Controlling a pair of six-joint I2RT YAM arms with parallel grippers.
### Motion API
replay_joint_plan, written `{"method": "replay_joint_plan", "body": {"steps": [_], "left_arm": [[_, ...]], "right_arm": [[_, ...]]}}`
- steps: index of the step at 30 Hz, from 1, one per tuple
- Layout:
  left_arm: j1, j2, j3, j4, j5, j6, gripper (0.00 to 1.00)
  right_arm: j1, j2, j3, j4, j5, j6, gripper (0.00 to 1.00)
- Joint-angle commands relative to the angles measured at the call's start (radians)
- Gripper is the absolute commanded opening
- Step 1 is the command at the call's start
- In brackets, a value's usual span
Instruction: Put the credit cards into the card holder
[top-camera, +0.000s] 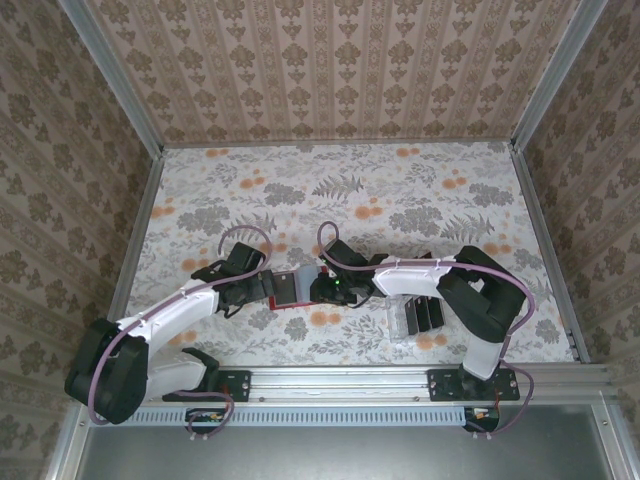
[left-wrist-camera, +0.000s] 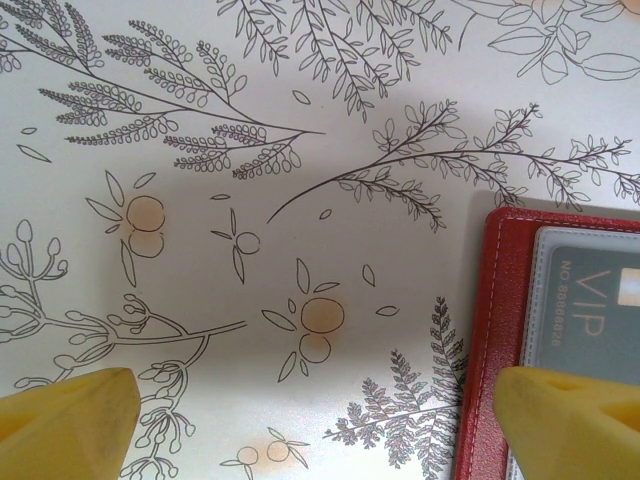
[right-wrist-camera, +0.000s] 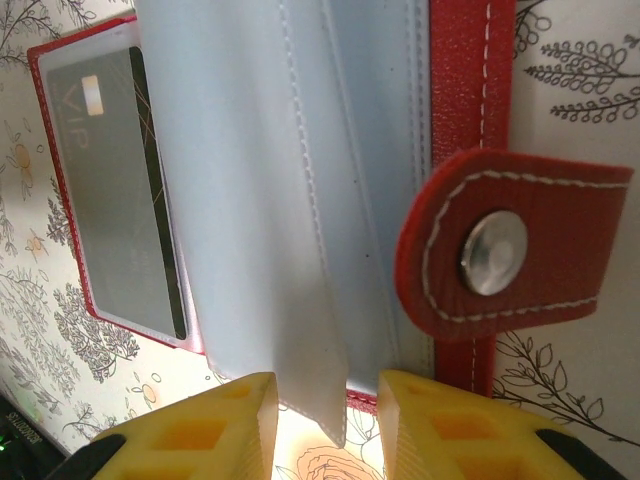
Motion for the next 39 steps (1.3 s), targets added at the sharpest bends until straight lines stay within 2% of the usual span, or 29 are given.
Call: {"method": "replay_joint_plan", "body": {"steps": [1,14,19,28,37,39], "left_arm": [[-0.005,0.001,-0.015,0.002,0.004,-0.009,1.0],[-0.006,0.001,-0.015,0.005,0.007,-0.01,1.0],[-0.006,0.002,-0.012,0.007,0.009,-0.011,1.0],[-0.008,0.009,-0.008,0.01,0.011,-0.011,1.0],[-0.006,-0.011,0.0,-0.003,0.005,-0.006,1.0],[-0.005,-0.022,0.005,-0.01,0.002,-0.005,1.0]], "right_arm": [[0.001,-0.003,0.022,-0.008,-0.005,0.004,0.34],[0.0,-0.039,0.024,-0.032,0.005,-0.005,0.32],[0.0,-0.043,0.016,-0.038,0.008,-0.006,0.27],[-0.003,-0.024,0.015,-0.023,0.012,-0.004,0.27],[-0.006,-0.046,0.026,-0.016,0.002,-0.009,0.0],[-0.003,-0.057,0.038,-0.023,-0.004,-0.017,0.0]]}}
